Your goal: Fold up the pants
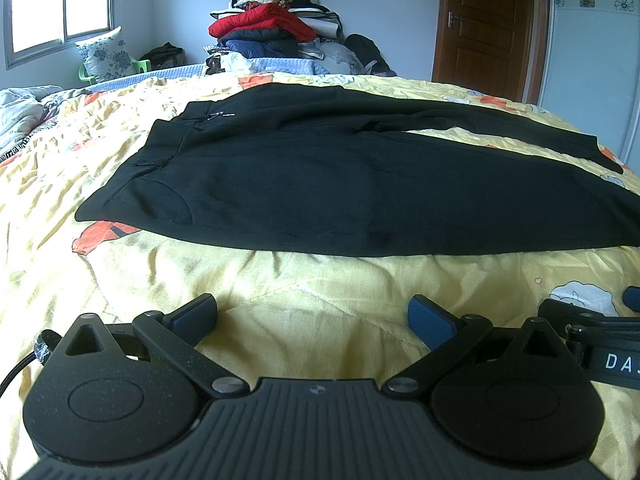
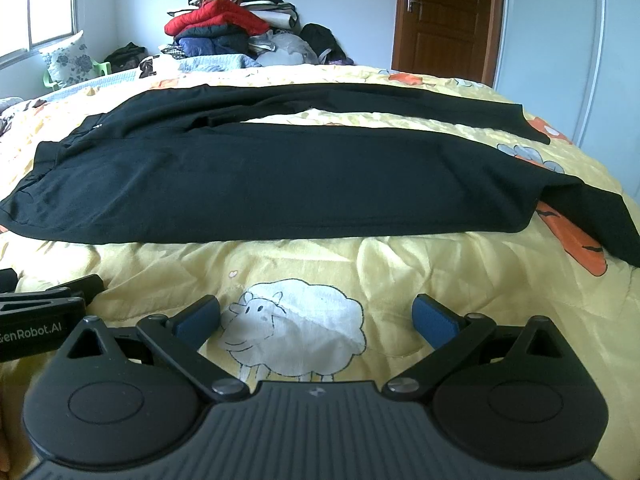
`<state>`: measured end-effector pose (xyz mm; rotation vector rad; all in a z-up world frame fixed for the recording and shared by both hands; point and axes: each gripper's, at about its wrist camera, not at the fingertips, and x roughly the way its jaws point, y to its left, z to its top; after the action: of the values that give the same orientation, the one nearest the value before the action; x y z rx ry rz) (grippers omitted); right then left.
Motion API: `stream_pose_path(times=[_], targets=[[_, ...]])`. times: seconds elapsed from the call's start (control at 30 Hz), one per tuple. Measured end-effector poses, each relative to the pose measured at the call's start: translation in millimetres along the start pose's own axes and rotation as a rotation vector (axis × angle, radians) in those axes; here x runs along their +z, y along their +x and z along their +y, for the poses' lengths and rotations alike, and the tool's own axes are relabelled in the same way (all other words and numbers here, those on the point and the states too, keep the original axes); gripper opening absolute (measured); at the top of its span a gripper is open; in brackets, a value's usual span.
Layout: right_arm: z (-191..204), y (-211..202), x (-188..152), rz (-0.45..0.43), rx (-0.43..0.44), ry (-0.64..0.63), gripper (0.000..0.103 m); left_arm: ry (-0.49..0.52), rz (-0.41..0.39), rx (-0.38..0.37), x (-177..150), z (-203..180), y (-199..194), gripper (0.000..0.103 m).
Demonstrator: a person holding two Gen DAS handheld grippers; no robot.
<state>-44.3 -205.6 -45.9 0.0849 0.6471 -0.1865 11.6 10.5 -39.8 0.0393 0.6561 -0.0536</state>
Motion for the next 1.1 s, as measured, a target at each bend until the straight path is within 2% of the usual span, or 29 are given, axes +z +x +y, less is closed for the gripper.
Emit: stream_pose_path(times=[0.77, 0.87, 0.97, 1.1], targets=[[1.2, 1.4, 0.5, 0.006, 0.011, -0.004, 0.103, 0.003, 0.002, -0.015, 0.4, 0.0, 0.3, 0.103], [5.0, 1.7, 3.3, 0.023, 0.053, -0.062, 0.103, 0.0, 0.004, -0.032, 3.0, 0.8, -0.2, 0.101], [10.1, -1.3, 16.5, 0.043, 0.131, -0.177, 0.103, -0.058, -0.01, -0.048, 8.7, 8.9, -4.9, 0.098], [23.4, -17.8, 47.0, -0.073, 0.161, -0.311, 0.103, -0.193, -0.041, -0.074, 24.1, 30.6, -14.8, 0.098]])
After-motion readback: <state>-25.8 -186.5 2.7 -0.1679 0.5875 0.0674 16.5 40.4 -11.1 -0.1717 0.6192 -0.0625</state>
